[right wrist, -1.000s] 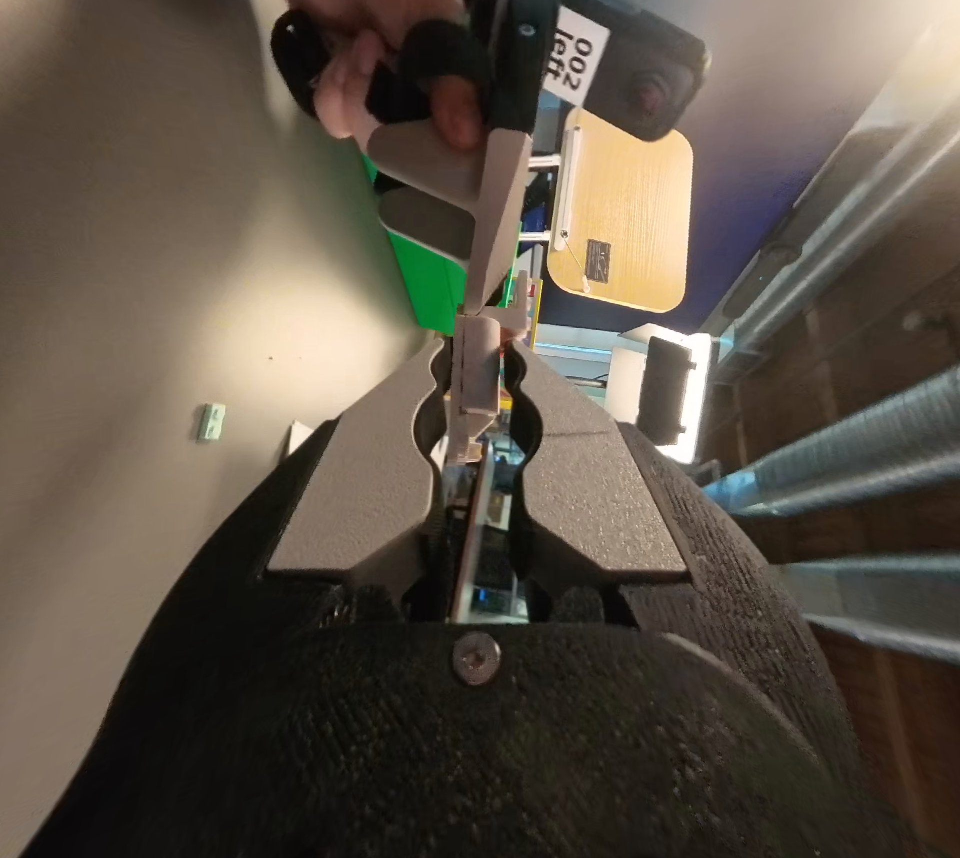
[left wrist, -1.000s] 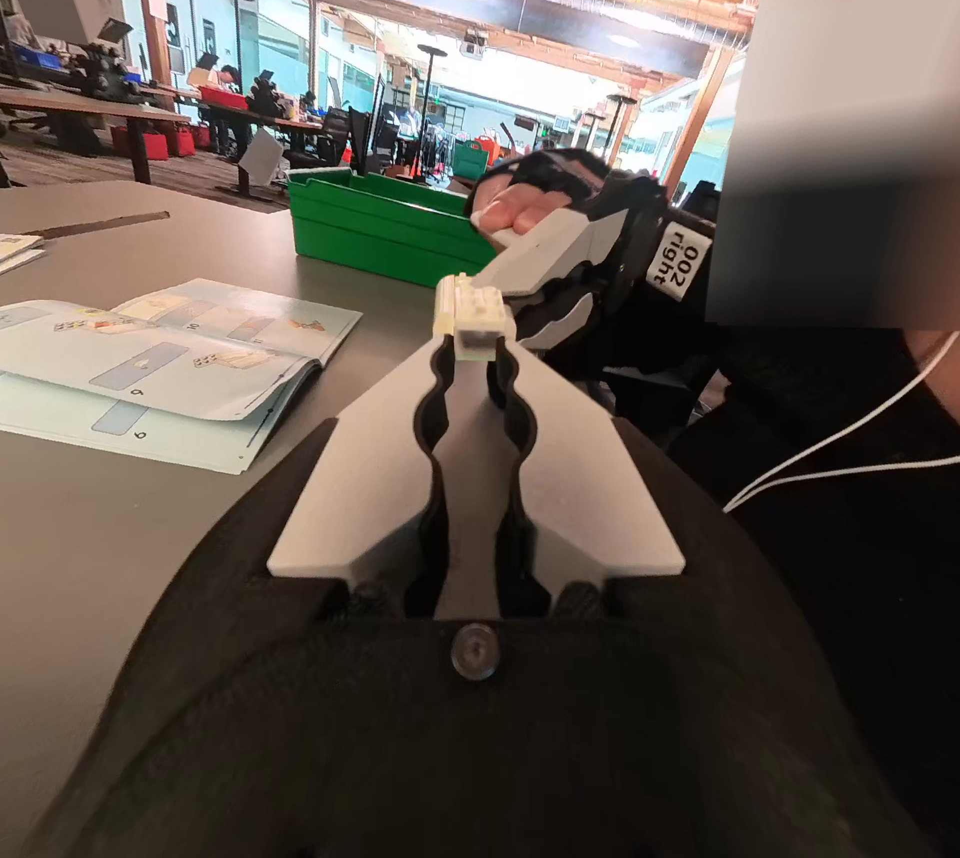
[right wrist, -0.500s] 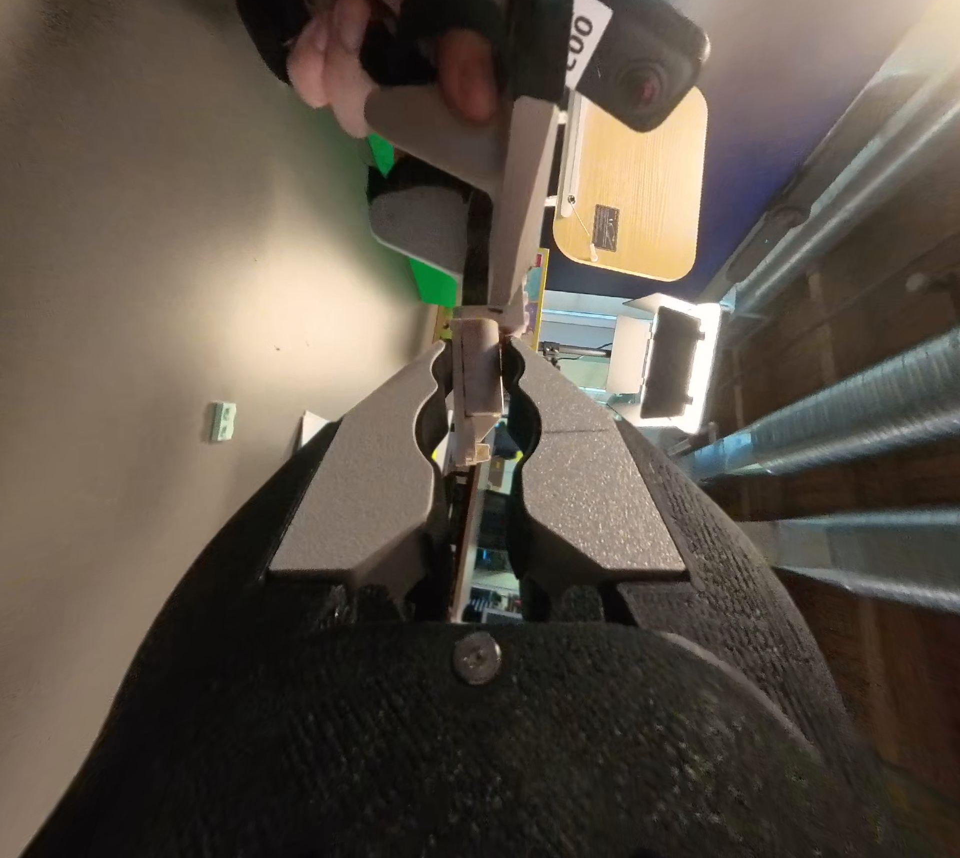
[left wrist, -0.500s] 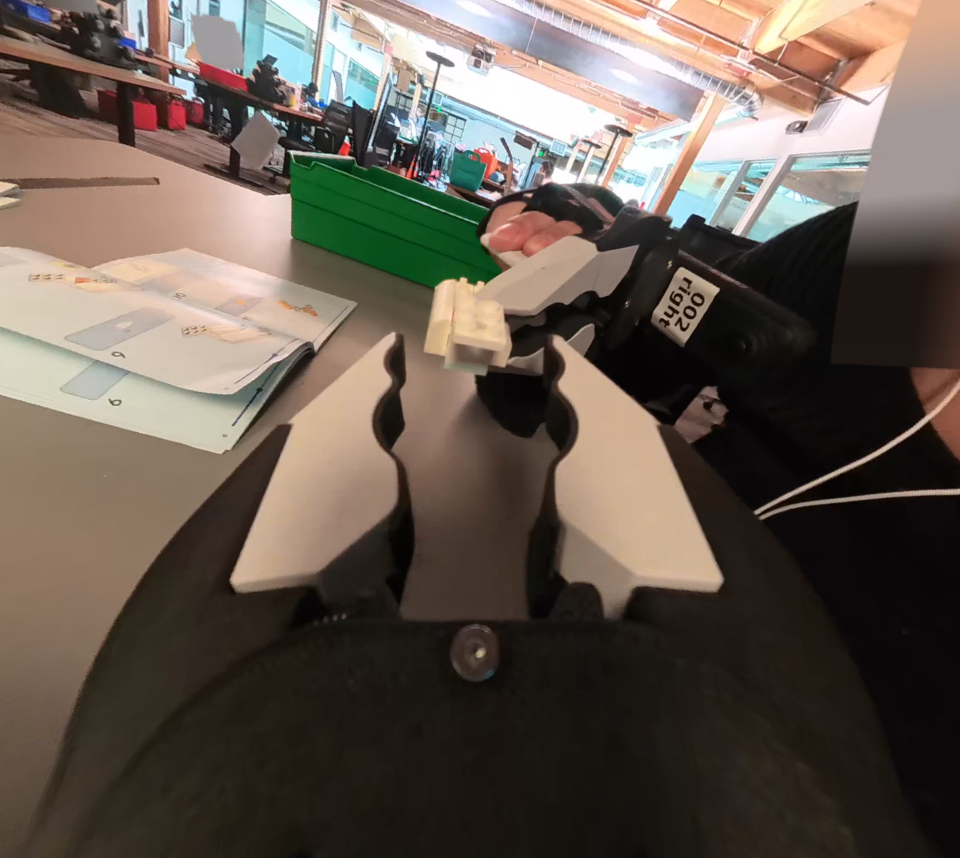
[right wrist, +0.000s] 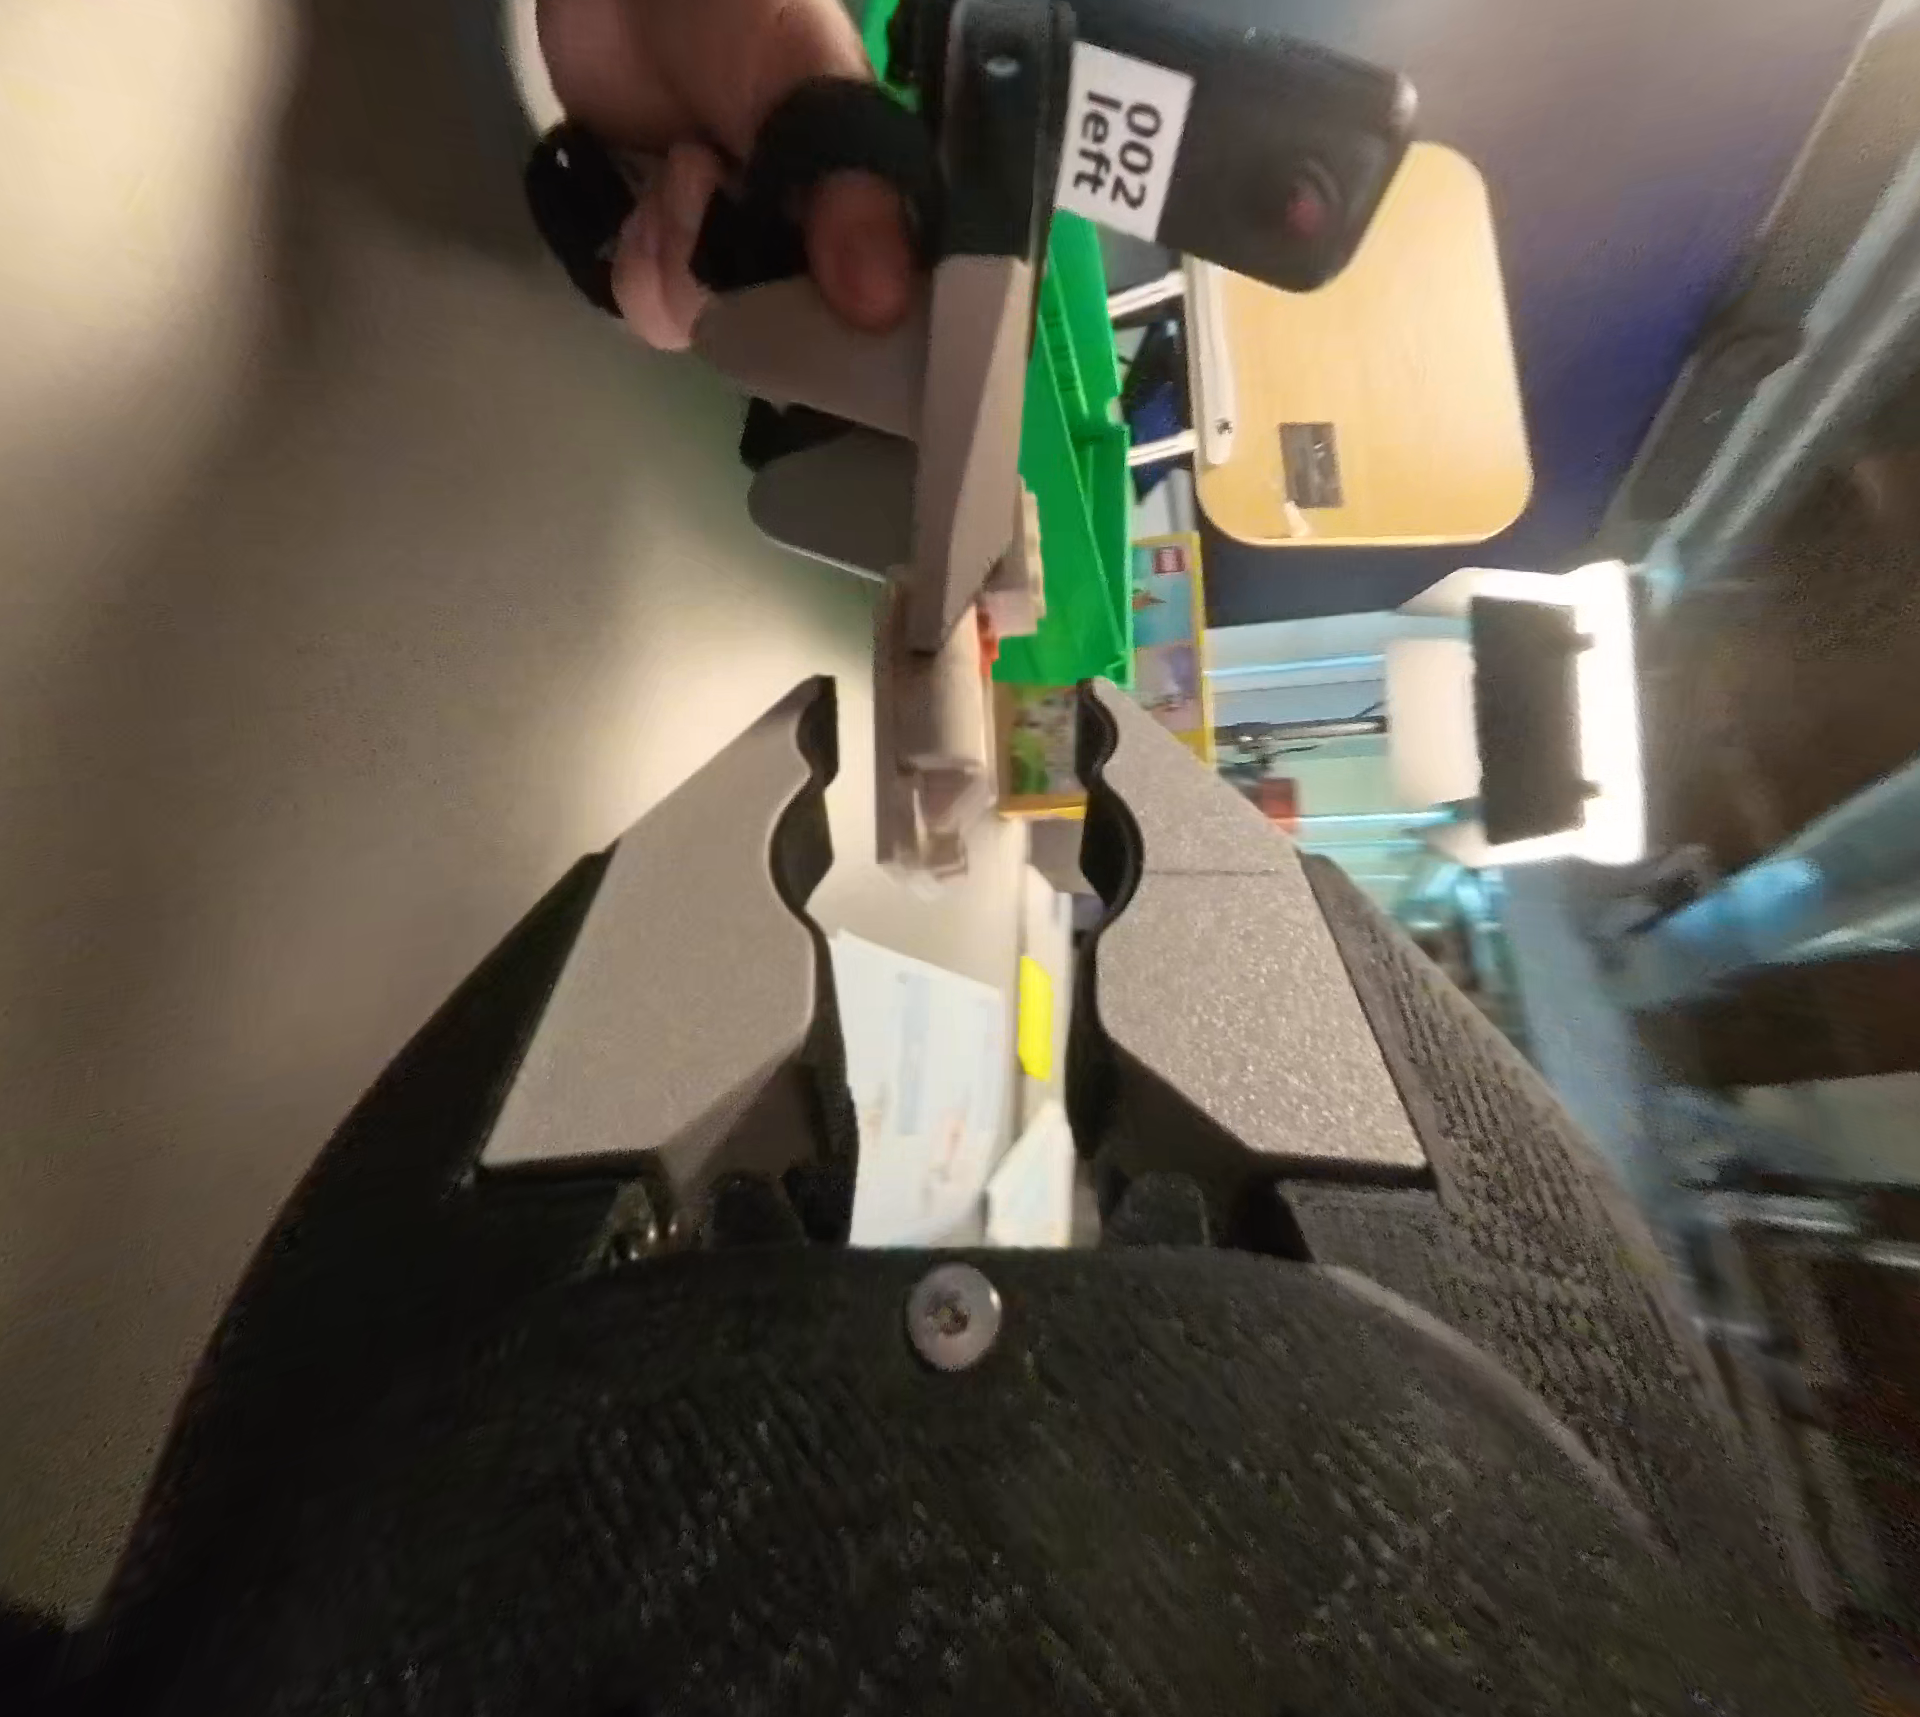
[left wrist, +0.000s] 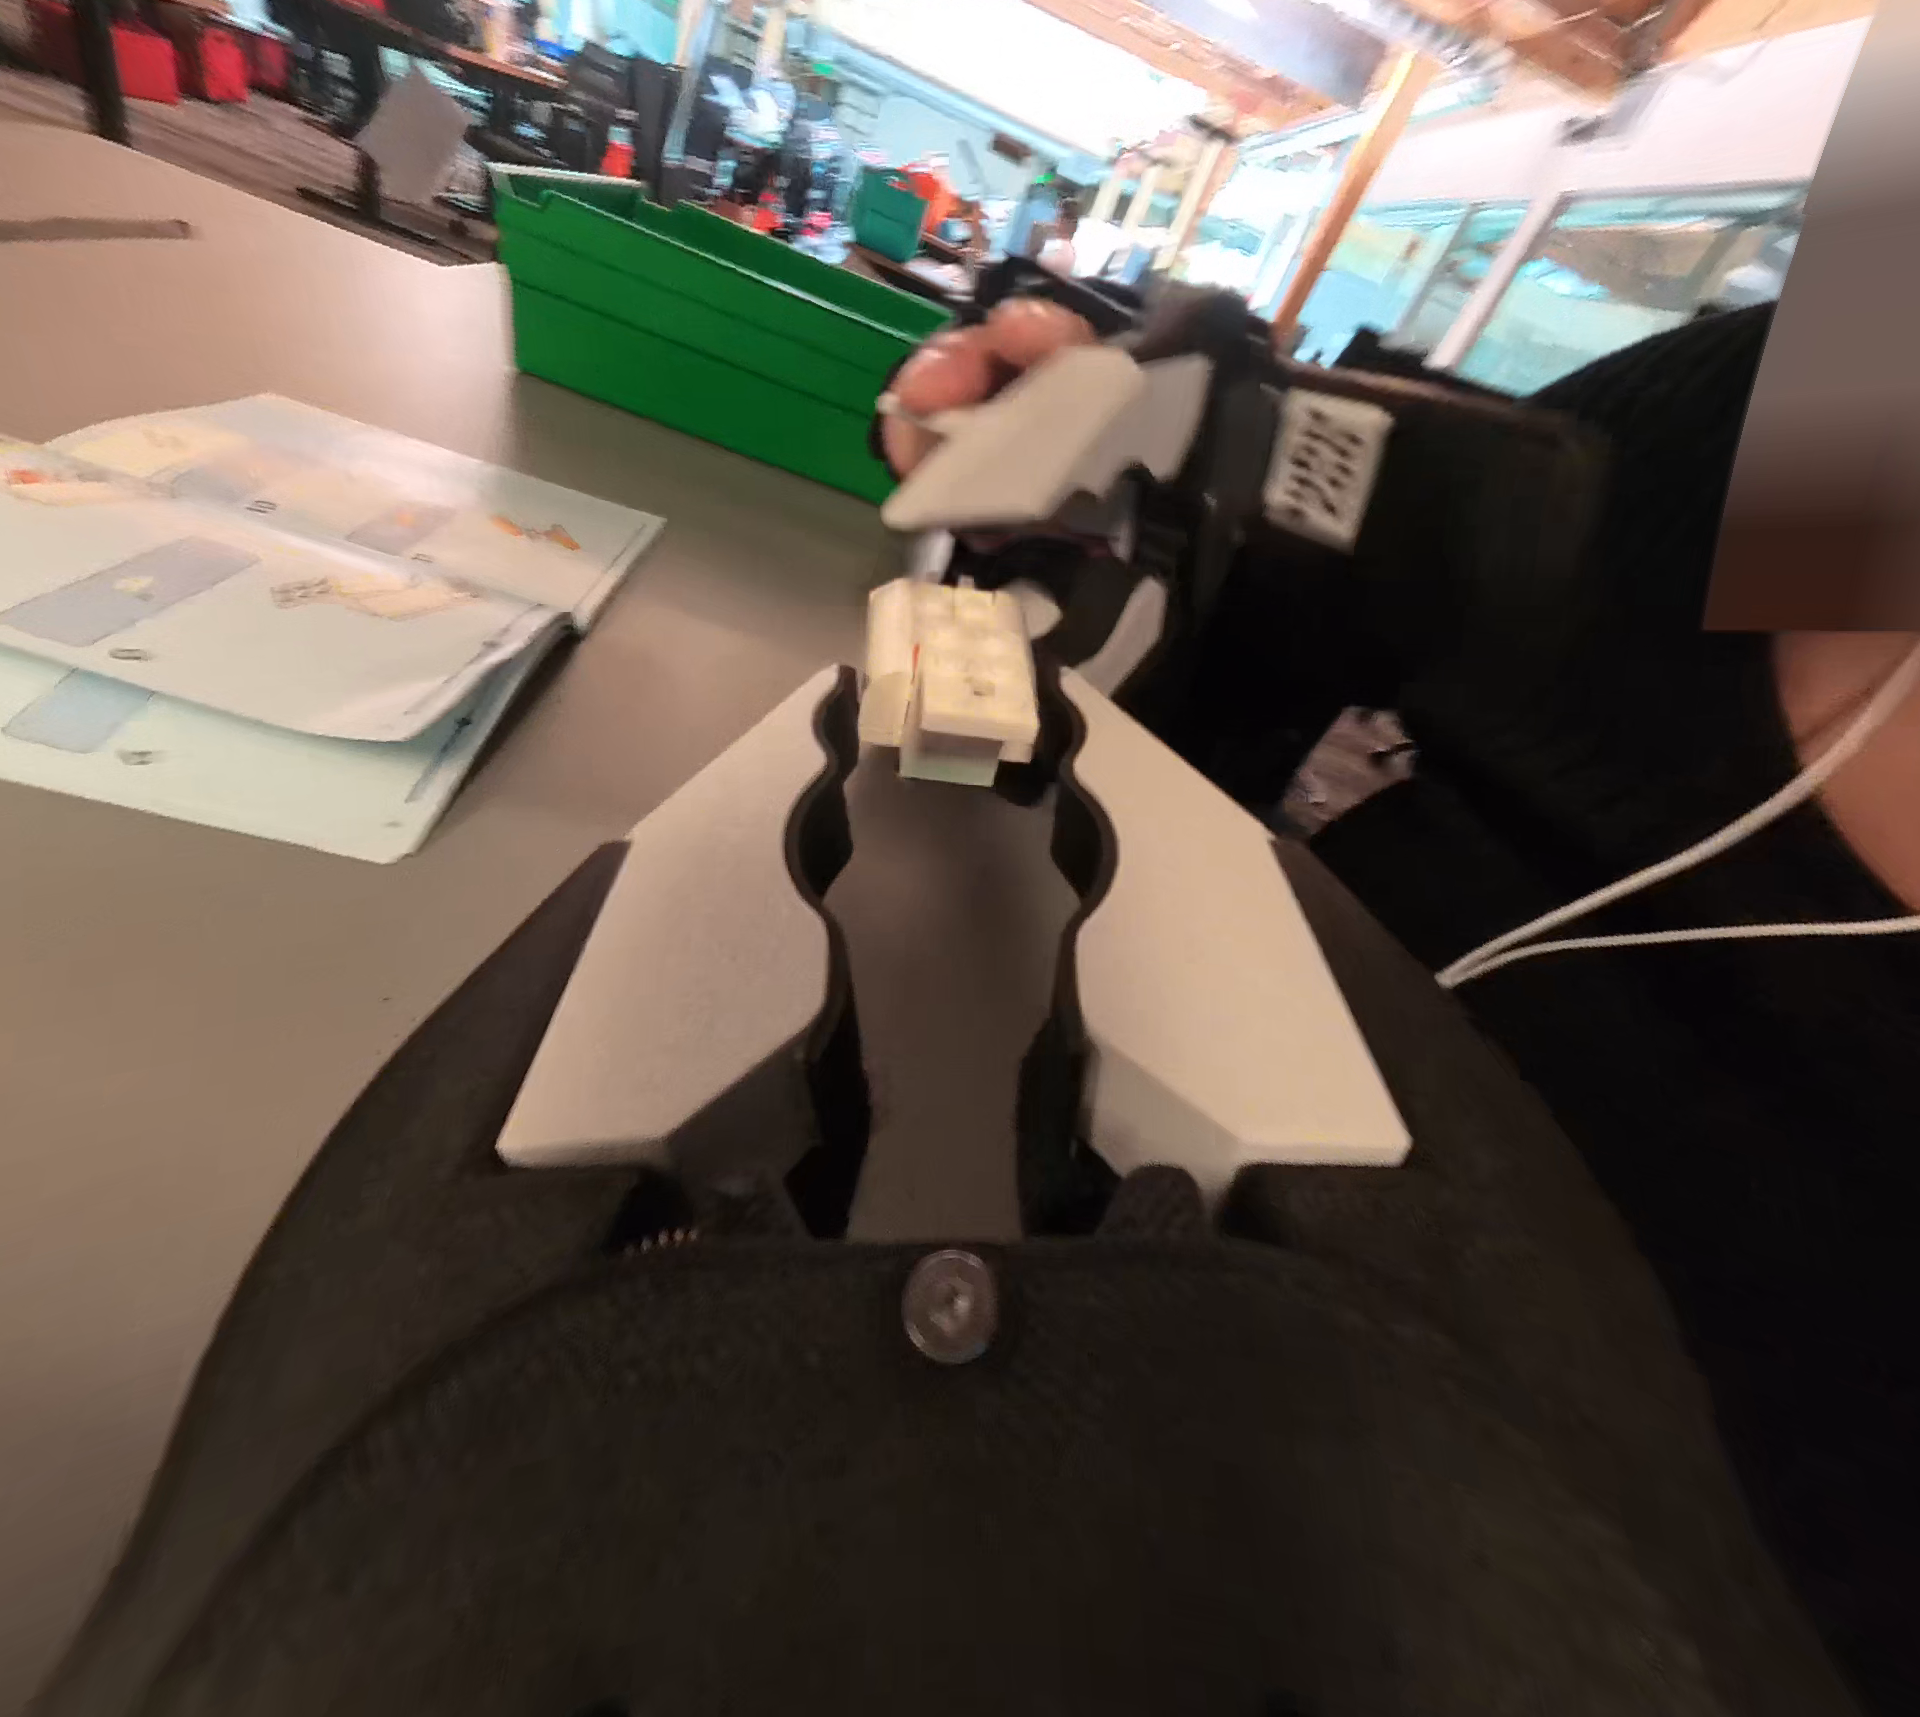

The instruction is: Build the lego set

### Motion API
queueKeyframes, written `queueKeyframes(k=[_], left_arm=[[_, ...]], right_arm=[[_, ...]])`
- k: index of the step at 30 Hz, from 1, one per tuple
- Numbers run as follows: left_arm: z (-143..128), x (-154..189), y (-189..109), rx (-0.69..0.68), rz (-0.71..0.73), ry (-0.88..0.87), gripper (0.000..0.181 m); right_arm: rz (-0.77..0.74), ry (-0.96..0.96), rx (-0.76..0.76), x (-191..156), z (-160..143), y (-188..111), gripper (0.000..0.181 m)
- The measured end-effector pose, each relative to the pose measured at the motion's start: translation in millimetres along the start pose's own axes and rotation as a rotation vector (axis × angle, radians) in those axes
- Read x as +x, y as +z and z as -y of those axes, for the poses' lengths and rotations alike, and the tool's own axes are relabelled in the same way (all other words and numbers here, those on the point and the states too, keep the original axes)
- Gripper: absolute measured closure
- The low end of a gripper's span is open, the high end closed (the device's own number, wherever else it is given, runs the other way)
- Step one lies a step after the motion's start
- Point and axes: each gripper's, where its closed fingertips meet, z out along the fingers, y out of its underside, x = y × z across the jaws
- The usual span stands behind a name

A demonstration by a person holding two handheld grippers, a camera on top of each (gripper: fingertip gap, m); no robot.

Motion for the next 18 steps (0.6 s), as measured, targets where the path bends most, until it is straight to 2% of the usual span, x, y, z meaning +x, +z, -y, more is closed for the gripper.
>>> queueKeyframes(k=[5, 8, 10, 12, 15, 18], left_arm=[[0.0, 5.4, 0.4, -0.001, -0.046, 0.001, 0.147], [-3.1, 2.9, -0.8, -0.030, -0.030, 0.027, 0.147], [-13.5, 0.7, -3.3, -0.097, 0.004, 0.090, 0.147], [-26.0, 0.9, -7.3, -0.168, 0.025, 0.159, 0.147], [-35.6, 0.4, -9.4, -0.225, 0.018, 0.186, 0.147], [-34.6, -0.8, -9.5, -0.221, 0.000, 0.142, 0.147]], right_arm=[[0.157, 0.277, 0.194, 0.9, 9.3, -23.9, 0.122], [0.258, 0.532, 0.234, 3.4, -5.9, -36.2, 0.124], [0.324, 0.758, 0.158, -3.6, -32.6, -33.3, 0.127], [0.384, 0.848, 0.010, -27.0, -58.5, -24.8, 0.128], [0.512, 0.877, -0.049, -62.1, -61.9, -15.9, 0.140], [0.584, 0.992, -0.024, -70.7, -60.4, -6.3, 0.149]])
